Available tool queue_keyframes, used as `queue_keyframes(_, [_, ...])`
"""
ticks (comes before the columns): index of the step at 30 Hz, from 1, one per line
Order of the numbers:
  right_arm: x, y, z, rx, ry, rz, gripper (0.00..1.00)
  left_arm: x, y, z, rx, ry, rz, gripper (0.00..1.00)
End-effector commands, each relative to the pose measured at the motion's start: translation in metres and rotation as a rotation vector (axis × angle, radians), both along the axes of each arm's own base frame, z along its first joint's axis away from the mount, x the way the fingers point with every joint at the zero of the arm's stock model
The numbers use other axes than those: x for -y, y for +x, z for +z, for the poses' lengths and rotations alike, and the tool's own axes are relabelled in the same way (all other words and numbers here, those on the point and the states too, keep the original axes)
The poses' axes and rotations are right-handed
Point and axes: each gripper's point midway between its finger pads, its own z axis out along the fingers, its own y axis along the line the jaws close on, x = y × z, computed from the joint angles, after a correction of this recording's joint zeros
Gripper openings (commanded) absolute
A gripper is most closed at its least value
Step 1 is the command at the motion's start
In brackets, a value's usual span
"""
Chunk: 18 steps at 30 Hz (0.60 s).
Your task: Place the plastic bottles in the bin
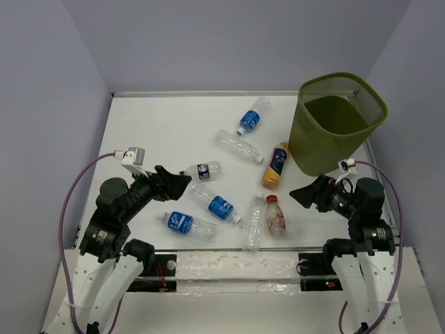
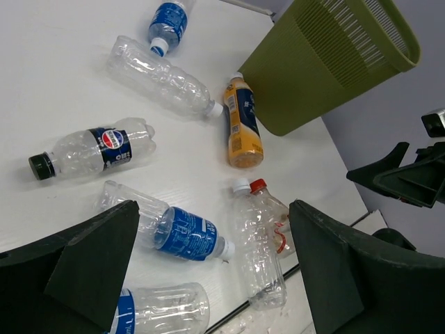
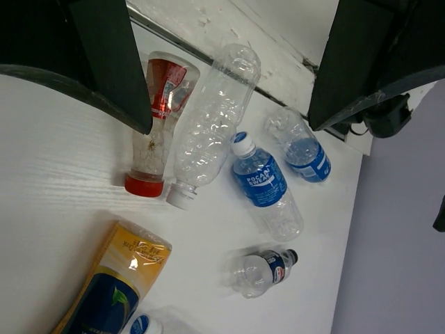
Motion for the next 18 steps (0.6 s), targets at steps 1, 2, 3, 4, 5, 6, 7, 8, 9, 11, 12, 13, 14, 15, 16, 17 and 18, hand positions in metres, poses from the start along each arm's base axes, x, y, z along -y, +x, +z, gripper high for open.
queue_keyframes(1, [0.008,0.0,0.0,0.003,-0.014,-0.061,1.0,0.005,0.003,0.015,0.051,-0.008,-0.026,0.99])
queue_keyframes(2, [0.008,0.001,-0.002,-0.008,-0.01,-0.072,1.0,0.004,0.003,0.014,0.045,-0.002,-0.024,0.99])
queue_keyframes(3, [0.01,0.001,-0.008,-0.03,-0.011,-0.083,1.0,0.003,0.004,0.012,0.038,0.004,-0.014,0.99])
queue_keyframes(4, [0.01,0.002,-0.012,-0.048,-0.01,-0.085,1.0,0.0,0.006,0.009,0.027,0.008,0.011,0.99])
queue_keyframes(5, [0.01,0.003,-0.017,-0.067,-0.006,-0.091,1.0,-0.002,0.007,0.007,0.02,0.01,0.027,0.99])
queue_keyframes(6, [0.01,0.004,-0.022,-0.087,-0.004,-0.092,1.0,-0.004,0.008,0.002,0.002,0.004,0.045,0.99])
queue_keyframes(7, [0.01,0.004,-0.023,-0.098,-0.001,-0.092,1.0,-0.004,0.008,0.0,-0.003,-0.004,0.048,0.99])
queue_keyframes(8, [0.01,0.006,-0.028,-0.122,0.0,-0.096,1.0,-0.004,0.007,-0.004,-0.006,-0.009,0.048,0.99])
queue_keyframes(9, [0.011,0.007,-0.03,-0.133,-0.003,-0.107,1.0,-0.004,0.007,-0.005,-0.009,-0.016,0.048,0.99])
queue_keyframes(11, [0.012,0.008,-0.037,-0.167,0.001,-0.118,1.0,-0.004,0.007,-0.007,-0.01,-0.017,0.048,0.99])
queue_keyframes(12, [0.013,0.009,-0.04,-0.179,0.001,-0.122,1.0,-0.004,0.008,-0.009,-0.013,-0.011,0.049,0.99])
queue_keyframes(13, [0.015,0.01,-0.047,-0.204,-0.005,-0.14,1.0,-0.005,0.01,-0.013,-0.02,0.011,0.054,0.99])
queue_keyframes(14, [0.015,0.01,-0.048,-0.212,-0.003,-0.141,1.0,-0.006,0.012,-0.015,-0.026,0.025,0.06,0.99])
queue_keyframes(15, [0.017,0.012,-0.05,-0.216,-0.01,-0.153,1.0,-0.009,0.017,-0.02,-0.044,0.046,0.081,0.99])
queue_keyframes(16, [0.017,0.012,-0.05,-0.221,-0.013,-0.157,1.0,-0.01,0.018,-0.019,-0.041,0.053,0.087,0.99])
queue_keyframes(17, [0.018,0.013,-0.051,-0.225,-0.017,-0.158,1.0,-0.009,0.021,-0.024,-0.064,0.07,0.088,0.99])
queue_keyframes(18, [0.018,0.013,-0.053,-0.235,-0.016,-0.159,1.0,-0.009,0.023,-0.027,-0.075,0.07,0.09,0.99])
